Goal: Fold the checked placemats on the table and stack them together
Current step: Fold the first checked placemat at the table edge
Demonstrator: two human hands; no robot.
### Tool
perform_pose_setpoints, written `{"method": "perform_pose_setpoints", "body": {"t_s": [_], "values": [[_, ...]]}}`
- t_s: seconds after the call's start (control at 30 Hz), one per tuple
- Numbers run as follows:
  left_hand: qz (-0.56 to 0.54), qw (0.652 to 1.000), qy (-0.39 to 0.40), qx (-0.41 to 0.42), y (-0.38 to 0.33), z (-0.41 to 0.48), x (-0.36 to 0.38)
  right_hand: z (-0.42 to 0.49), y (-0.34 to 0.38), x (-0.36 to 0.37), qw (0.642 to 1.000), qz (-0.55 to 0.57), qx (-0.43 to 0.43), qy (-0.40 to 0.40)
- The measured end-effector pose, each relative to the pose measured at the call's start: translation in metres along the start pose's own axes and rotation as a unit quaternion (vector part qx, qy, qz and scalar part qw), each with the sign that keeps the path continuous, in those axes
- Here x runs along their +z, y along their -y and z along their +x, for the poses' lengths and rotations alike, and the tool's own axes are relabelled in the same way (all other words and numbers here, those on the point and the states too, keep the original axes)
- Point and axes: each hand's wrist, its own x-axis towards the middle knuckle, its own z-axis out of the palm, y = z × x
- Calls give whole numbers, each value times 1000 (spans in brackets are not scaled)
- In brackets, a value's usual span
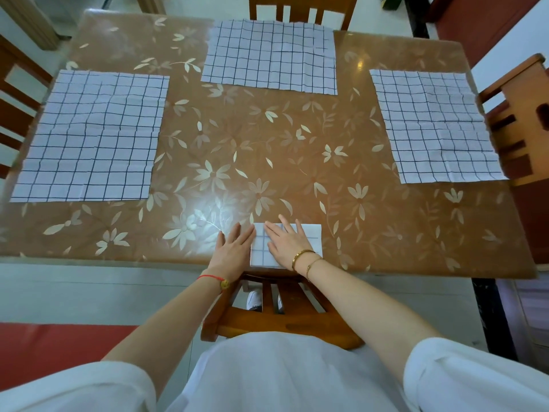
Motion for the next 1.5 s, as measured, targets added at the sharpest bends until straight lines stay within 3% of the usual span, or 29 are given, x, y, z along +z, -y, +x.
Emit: {"method": "perform_pose_setpoints", "body": {"t_s": [0.5, 0.67, 0.73, 0.83, 0.9, 0.97, 1.1, 1.33, 1.5], "values": [[81, 986, -46, 138, 25, -40, 41, 0, 1, 4, 1000, 8, 12, 13], [74, 987, -35, 135, 22, -43, 34, 0, -1, 6, 1000, 8, 7, 10], [50, 990, -46, 124, 19, -40, 36, -2, -4, 9, 999, 29, 20, -30], [16, 991, -74, 113, 12, -37, 35, -9, -13, 9, 973, 124, 121, -153], [-38, 990, -99, 88, 6, -34, 31, -13, -27, 9, 939, 169, 217, -207], [-168, 979, -119, 12, -1, -29, 24, -15, -46, 8, 908, 203, 295, -216], [-425, 888, -79, -154, -15, -14, 9, -10, -76, 11, 889, 281, 310, -187], [-461, 847, -54, -261, -20, 9, 3, 0, -87, 7, 887, 305, 315, -148], [-512, 806, -74, -287, -19, 20, 4, 7, -92, 1, 883, 315, 306, -166]]}}
